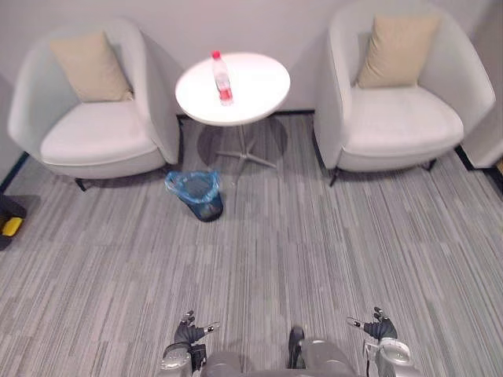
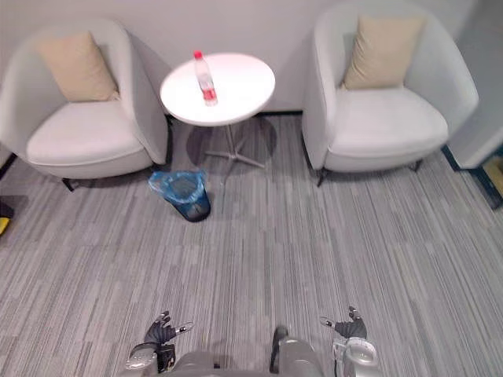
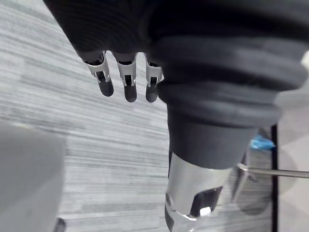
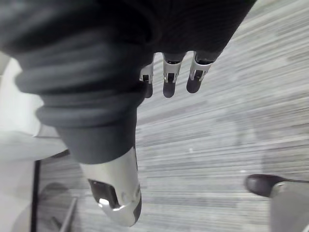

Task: Gather rubbish on tea table into small bin, then transfer packed bag to large trash can.

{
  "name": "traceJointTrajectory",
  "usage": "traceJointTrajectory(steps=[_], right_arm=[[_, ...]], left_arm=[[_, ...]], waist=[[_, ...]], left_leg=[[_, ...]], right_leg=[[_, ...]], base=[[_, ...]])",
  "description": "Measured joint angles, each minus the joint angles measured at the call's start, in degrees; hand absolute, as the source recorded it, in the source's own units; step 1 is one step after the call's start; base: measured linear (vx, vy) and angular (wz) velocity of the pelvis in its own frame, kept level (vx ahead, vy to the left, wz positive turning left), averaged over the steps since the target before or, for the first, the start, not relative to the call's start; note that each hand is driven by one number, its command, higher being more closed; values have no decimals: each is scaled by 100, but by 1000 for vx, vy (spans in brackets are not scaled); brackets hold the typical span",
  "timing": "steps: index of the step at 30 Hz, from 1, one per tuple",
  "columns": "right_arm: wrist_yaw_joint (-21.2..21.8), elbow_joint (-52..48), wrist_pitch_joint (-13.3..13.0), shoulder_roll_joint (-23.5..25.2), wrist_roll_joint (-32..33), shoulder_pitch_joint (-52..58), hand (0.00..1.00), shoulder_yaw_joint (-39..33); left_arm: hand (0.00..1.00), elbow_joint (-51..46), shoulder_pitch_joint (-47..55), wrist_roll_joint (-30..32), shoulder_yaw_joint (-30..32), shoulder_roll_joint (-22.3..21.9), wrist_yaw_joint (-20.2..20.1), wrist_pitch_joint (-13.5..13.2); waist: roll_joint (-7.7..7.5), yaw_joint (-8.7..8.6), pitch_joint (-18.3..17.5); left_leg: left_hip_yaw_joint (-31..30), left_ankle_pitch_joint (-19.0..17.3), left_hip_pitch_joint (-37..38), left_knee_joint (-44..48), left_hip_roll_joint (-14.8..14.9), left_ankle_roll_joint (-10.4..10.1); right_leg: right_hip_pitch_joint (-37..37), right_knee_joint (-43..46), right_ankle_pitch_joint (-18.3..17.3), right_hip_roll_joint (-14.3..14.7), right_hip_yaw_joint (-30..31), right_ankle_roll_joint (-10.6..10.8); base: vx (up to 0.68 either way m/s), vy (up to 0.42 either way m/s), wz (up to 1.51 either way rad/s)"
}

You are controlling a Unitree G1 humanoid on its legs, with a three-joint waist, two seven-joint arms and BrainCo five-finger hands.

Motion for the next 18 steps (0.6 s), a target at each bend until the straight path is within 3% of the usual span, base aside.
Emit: traceJointTrajectory(steps=[4, 5, 6, 7, 8, 9, 10, 12, 13, 15, 16, 18], right_arm=[[-25, 80, 25, 5, 7, -97, 0, -309], [-40, 111, 16, -12, 7, -109, 0, -449], [-62, 169, 7, -41, 7, -106, 0, -457], [-105, 359, 6, -141, 6, -111, 0, -443], [-115, 482, 28, -127, 6, -143, 0, -433], [-110, 530, 56, -77, 0, -135, 0, -370], [-106, 529, 58, -41, -10, -136, 0, -343], [-104, 536, 57, -88, -26, -151, 0, -334], [-102, 536, 58, -85, -62, -145, 0, -331], [-87, 574, 61, -83, -128, -132, 0, -225], [-78, 573, 62, -73, -134, -132, 0, -191], [-63, 572, 62, -64, -141, -144, 0, -146]], left_arm=[[0, 9, -120, -10, -6, -17, -6, 6], [0, 15, -110, -9, -30, -15, -5, 6], [0, 17, -108, -9, -60, -13, -4, 4], [0, 63, -96, -9, -96, -2, -5, 3], [0, 130, -106, -21, -94, 22, -2, 6], [0, 124, -120, -20, -89, 101, -1, -15], [0, 129, -129, -20, -89, 166, -1, -28], [0, 239, -212, -20, -82, 199, -2, -18], [0, 286, -217, -20, -73, 220, -2, -15], [0, 301, -174, -23, -112, 267, 9, 11], [0, 299, -149, -25, -113, 299, 10, 12], [0, 297, -109, -41, -209, 372, 12, 12]], waist=[[-77, 137, 48], [-97, 145, 58], [-61, 155, 37], [63, 219, 19], [41, 281, -9], [-130, 283, -61], [-259, 278, -108], [-301, 277, -119], [-319, 270, -117], [-348, 256, -108], [-346, 253, -107], [-330, 245, -100]], left_leg=[[294, 73, -217, -2936, -653, -18], [219, 389, -131, -4021, -900, -116], [194, 562, -46, -4470, -950, -175], [141, 959, -23, -4797, -928, -71], [86, 1326, 20, -4690, -999, 168], [65, 1307, -20, -4518, -1186, 264], [72, 1130, -121, -4297, -1342, 494], [145, 706, -103, -4035, -1518, 655], [172, 603, 43, -4069, -1592, 676], [179, 395, 617, -4321, -1728, 716], [175, 354, 803, -4396, -1748, 747], [128, 241, 1271, -4530, -1759, 798]], right_leg=[[472, -388, -23, -315, 71, 162], [629, -480, -116, -421, 88, 299], [702, -537, -176, -424, 106, 357], [855, -594, -346, -353, 201, 518], [986, -571, -483, -433, 266, 556], [1016, -512, -643, -591, 286, 604], [981, -353, -752, -751, 308, 626], [485, 850, -799, -966, 694, 624], [211, 1615, -720, -1038, 868, 769], [-460, 3402, -490, -1196, 1078, 1739], [-632, 3840, -504, -1225, 1025, 1722], [-1063, 4533, -700, -1247, 726, 1389]], base=[[389, 92, -10], [396, 160, -1], [406, 201, -14], [411, 238, -25], [415, 236, -24], [422, 192, -5], [463, 171, 12], [515, 230, 6], [459, 221, -2], [457, 166, -6], [447, 119, -8], [386, 62, 11]])
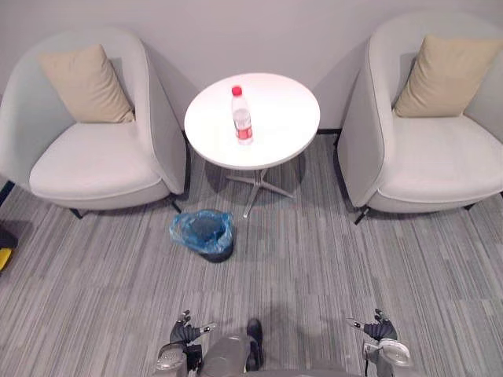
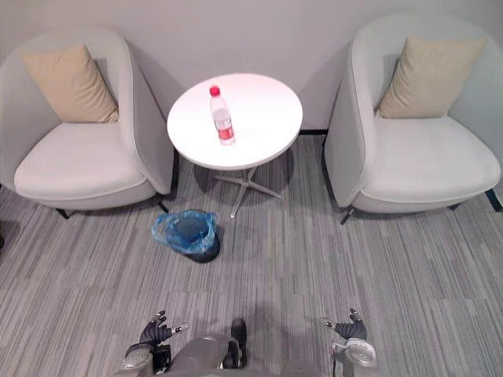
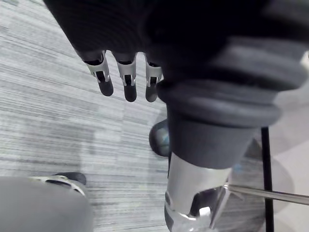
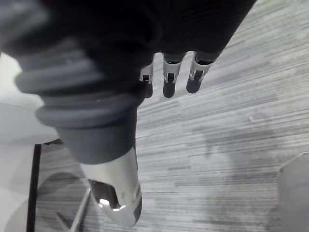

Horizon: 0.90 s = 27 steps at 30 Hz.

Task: Gather rubbish on tea table into small bin, then transfer packed bag to large trash can.

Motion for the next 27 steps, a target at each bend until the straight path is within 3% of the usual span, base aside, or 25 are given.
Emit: traceJointTrajectory(steps=[2, 4, 6, 7, 8, 10, 13, 14, 15, 17, 19, 21, 22, 23, 26, 27], right_arm=[[24, 1, -1, -3, -6, -16, 0, 14], [70, 0, -1, -20, -5, -78, 0, 14], [73, 1, -1, -21, -4, -88, 0, 14], [75, 9, 0, -5, 2, 12, 0, 16], [69, 151, 15, -100, 7, 40, 0, -29], [67, 153, 24, -105, 10, -7, 0, -62], [59, 73, 14, 1, 24, 137, 0, -65], [62, -66, 19, 58, 29, 270, 0, -43], [55, -297, 7, 131, 79, 375, 0, 46], [49, -451, -19, 214, 132, 385, 0, 78], [41, -530, -23, 273, 154, 371, 0, 25], [35, -508, -10, 299, 255, 360, 0, -119], [25, -506, -5, 284, 256, 378, 0, -136], [-25, -429, -8, 230, 255, 391, 0, -142], [-48, -229, 16, 289, 246, 276, 0, -130], [-48, -228, 16, 253, 241, 215, 0, -135]], left_arm=[[0, -7, -30, -52, -19, 25, 9, -5], [0, -8, -30, -109, -10, -22, 9, -5], [0, -7, -33, -140, -11, -90, 6, -9], [0, 2, -28, -135, -9, -58, 5, -22], [0, 106, -40, -132, -10, -127, -1, -7], [0, 116, 20, -119, 99, -189, 3, -5], [0, 86, -41, -100, 212, -339, -5, 2], [0, -25, -47, -89, 211, -425, -13, 3], [0, -148, 26, -74, 205, -484, -24, 1], [0, -231, 85, -74, 205, -491, -22, 9], [0, -298, 49, -75, 201, -496, -22, 6], [0, -290, -16, -74, 141, -516, -26, 23], [0, -288, -15, -74, 128, -522, -26, 28], [0, -235, 8, -73, 83, -504, -27, 27], [0, -108, -49, -71, 82, -333, -26, 48], [0, -102, -53, -72, 80, -334, -25, 49]], waist=[[12, -181, 1], [81, -273, 41], [170, -303, 80], [53, -304, 58], [151, -284, 12], [219, -284, -34], [224, -306, -15], [227, -282, 21], [231, -272, 45], [243, -256, 44], [245, -225, 43], [262, -140, 32], [287, -142, 17], [449, -135, -37], [55, -133, -36], [26, -127, -38]], left_leg=[[-254, -50, 416, -203, 24, 36], [-400, -69, 620, -285, 138, 4], [-587, -181, 801, -297, 339, -176], [-672, -319, 859, -284, 311, -380], [-862, -508, 935, -237, 491, -524], [-887, -579, 930, -78, 661, -632], [-931, -593, 455, 1332, 888, -701], [-864, -443, 2, 2482, 1046, -926], [-662, -456, -421, 3559, 1315, -968], [-351, -510, -785, 3948, 1519, -890], [-122, -567, -1020, 3476, 1528, -791], [125, -411, -1043, 1784, 1298, -812], [122, -210, -1004, 1329, 1220, -805], [7, 722, -867, 526, 1121, -532], [90, 666, -664, 305, 780, -405], [127, 568, -634, 309, 685, -364]], right_leg=[[-536, -307, -273, 50, -440, -465], [-867, -991, -287, 207, -442, -498], [-945, -2316, -83, 503, -186, -450], [-887, -3294, 716, 554, 104, -477], [-833, -3175, 1055, 701, 62, -719], [-812, -3056, 751, 810, -109, -828], [-365, -3131, 502, 816, -466, -1019], [-19, -3252, 414, 855, -615, -1078], [296, -3362, 280, 938, -735, -1235], [629, -3571, 242, 974, -790, -1248], [776, -3782, 284, 952, -804, -1181], [947, -3968, 317, 866, -846, -1091], [977, -3997, 298, 867, -874, -1057], [1039, -4025, 210, 961, -838, -904], [1172, -4124, 116, 623, -622, -686], [1152, -4034, 65, 514, -580, -614]], base=[[464, -50, 56], [388, -144, 52], [337, -195, 55], [322, -219, 55], [319, -240, 40], [309, -265, 28], [271, -253, 61], [237, -209, 51], [219, -174, 36], [225, -112, 7], [217, -17, 2], [266, 70, 10], [361, 141, 17], [284, 112, 9], [262, 98, 12], [292, 159, 2]])
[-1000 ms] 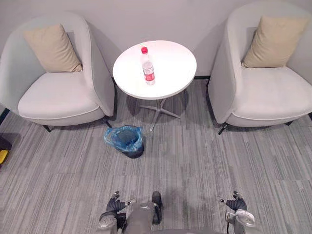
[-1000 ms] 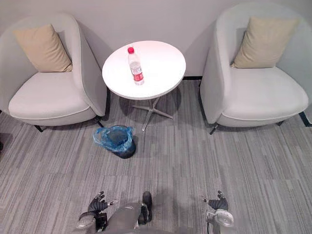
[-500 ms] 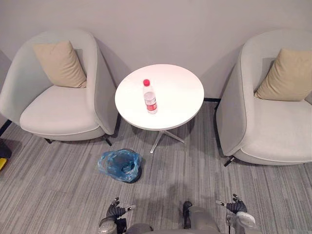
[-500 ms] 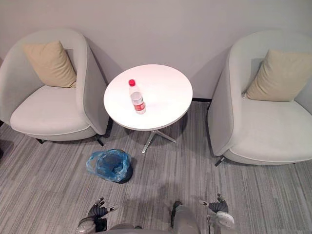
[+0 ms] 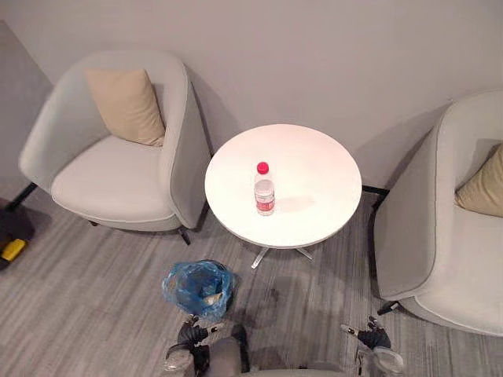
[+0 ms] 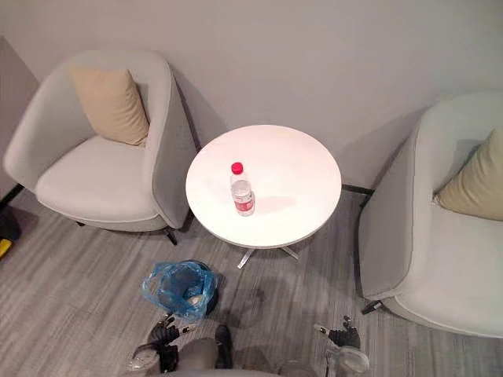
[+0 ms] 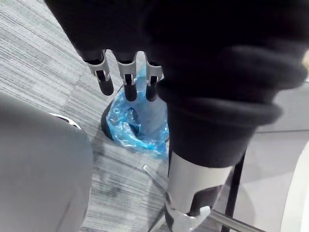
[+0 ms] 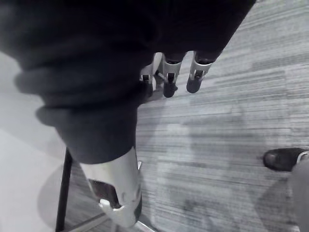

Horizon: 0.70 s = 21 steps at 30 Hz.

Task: Gather rubbish on tea table into small bin, then transfer packed bag to large trash can.

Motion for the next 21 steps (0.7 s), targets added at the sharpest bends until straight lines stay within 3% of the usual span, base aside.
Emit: traceJointTrajectory(steps=[3, 4, 5, 7, 8, 10, 11, 12, 16, 18, 21], right_arm=[[10, 93, -4, -92, -123, -119, 0, 25], [15, 118, 1, -82, -234, -184, 0, 81], [17, 123, 2, -70, -242, -173, 0, 87], [18, 125, 7, -45, -249, -161, 0, 95], [15, 123, 8, -53, -248, -162, 0, 119], [11, 123, 8, -69, -246, -169, 0, 121], [9, 123, 5, -70, -243, -157, 0, 126], [8, 123, 1, -50, -239, -116, 0, 125], [-3, 189, -16, -163, -237, -177, 0, 63], [-3, 186, -17, -189, -237, -172, 0, 59], [-5, 119, -19, -212, -236, -140, 0, 46]], left_arm=[[0, 116, 14, -2, -6, 8, 4, 1], [0, 124, 68, -4, -147, 99, 9, 0], [0, 125, 65, -4, -202, 140, 6, -1], [0, 124, 52, -4, -257, 180, 10, -3], [0, 126, 47, -5, -255, 211, 13, -2], [0, 127, 51, -5, -231, 197, 19, -1], [0, 151, 66, -5, -203, 196, 19, -4], [0, 150, 57, -4, -183, 278, 19, -22], [0, 328, 63, -2, -150, 109, 13, -11], [0, 343, 72, 6, -122, 107, 8, -11], [0, 349, 49, 44, -108, 108, 5, -14]], waist=[[49, 4, -7], [73, -26, -23], [92, -36, -22], [66, -37, -25], [37, -70, -23], [38, -171, -24], [13, -181, -49], [-151, -149, -86], [85, -158, -147], [116, -164, -178], [141, -179, -222]], left_leg=[[97, -329, 344, -96, -195, 102], [125, -419, 656, -237, -298, 166], [111, -442, 713, -236, -305, 207], [37, -529, 821, -224, -323, 246], [-60, -521, 879, -230, -324, 219], [-216, -519, 963, -220, -286, 185], [-353, -507, 993, -208, -259, 91], [-395, -543, 981, -208, -367, -25], [-681, -456, 1195, -549, -29, -292], [-730, -362, 1344, -828, 124, -431], [-801, -290, 1371, -971, 181, -443]], right_leg=[[-224, 940, -105, -210, 295, 203], [-731, 2249, 68, -337, 568, 505], [-884, 2598, 79, -371, 610, 590], [-1186, 2987, -95, -407, 693, 458], [-1393, 2933, -235, -379, 664, 308], [-1509, 2475, -267, -271, 717, 242], [-1483, 1591, -106, -145, 821, 161], [-1485, 930, 575, -122, 953, 47], [-1114, 483, 649, 198, 695, -167], [-918, 127, 793, 374, 630, -241], [-766, -209, 955, 449, 566, -254]], base=[[154, 112, -16], [155, 121, -6], [166, 110, 2], [182, 27, 26], [182, -9, 41], [182, -102, 56], [220, -159, 57], [190, -152, 46], [158, -160, 16], [56, -115, 0], [22, -47, 6]])
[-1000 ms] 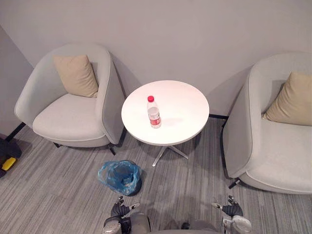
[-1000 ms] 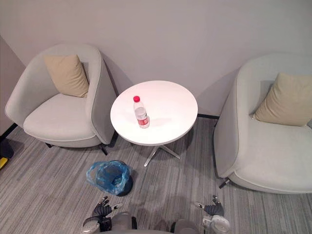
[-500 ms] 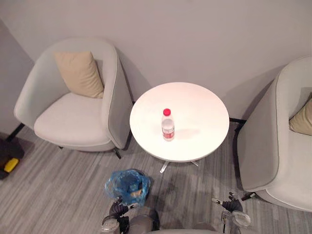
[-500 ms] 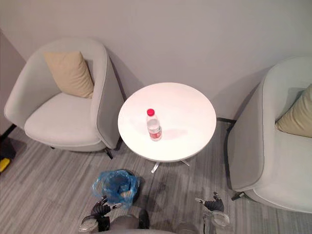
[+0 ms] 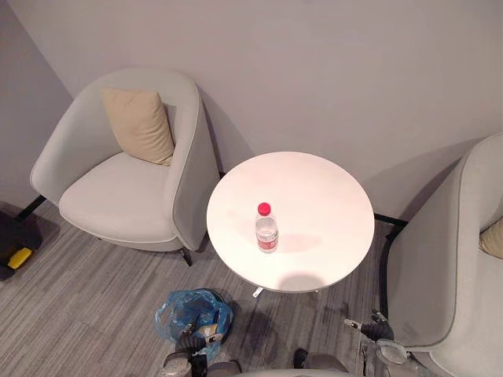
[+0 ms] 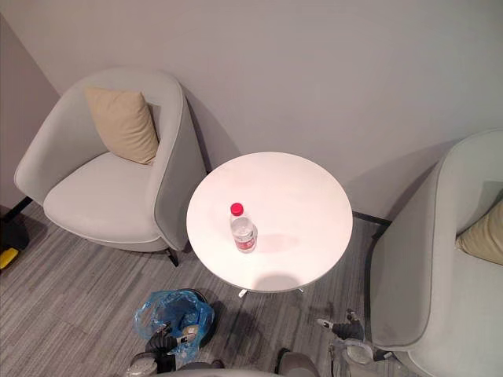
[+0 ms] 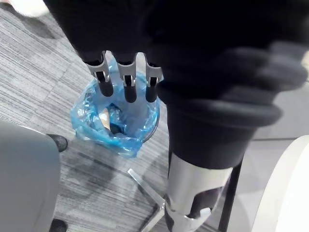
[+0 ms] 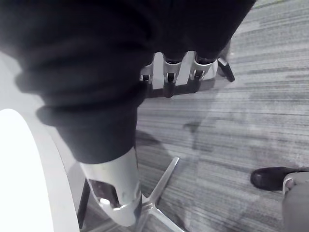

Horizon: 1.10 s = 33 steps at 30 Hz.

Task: Gather rubbish on tea table into small bin, then transfer packed bag to large trash can.

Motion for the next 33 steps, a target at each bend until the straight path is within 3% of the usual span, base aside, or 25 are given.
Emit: traceJointTrajectory(steps=[7, 11, 21, 33], right_arm=[[1, -1408, -15, 7, -197, 286, 0, 41], [21, -2478, -169, -40, -333, 398, 0, 42], [306, -3369, -295, -245, -390, 448, 0, 540], [515, -3365, -338, -615, -431, -77, 0, 1471]], left_arm=[[0, -26, 83, 61, 2, 80, 0, 9], [0, -31, 141, 80, 0, 119, 0, 10], [0, -154, 293, 181, -3, 139, -3, -3], [0, -258, 432, 195, -63, 244, -112, -35]], waist=[[3, 10, -48], [-25, 12, -105], [-36, 9, -108], [-57, 29, -122]], left_leg=[[-18, 47, 44, -40, -63, 35], [-37, 165, 111, -207, -107, 74], [-161, 175, 145, -249, -159, 72], [-485, 297, -57, -420, -189, 95]], right_leg=[[345, -655, 376, 8, 6, 76], [478, -947, 552, -20, -5, 94], [696, -1364, 742, -60, -86, 140], [666, -1499, 742, -74, -421, 142]], base=[[-21, 26, 2], [-51, 18, 2], [-44, 7, 4], [23, -10, 14]])
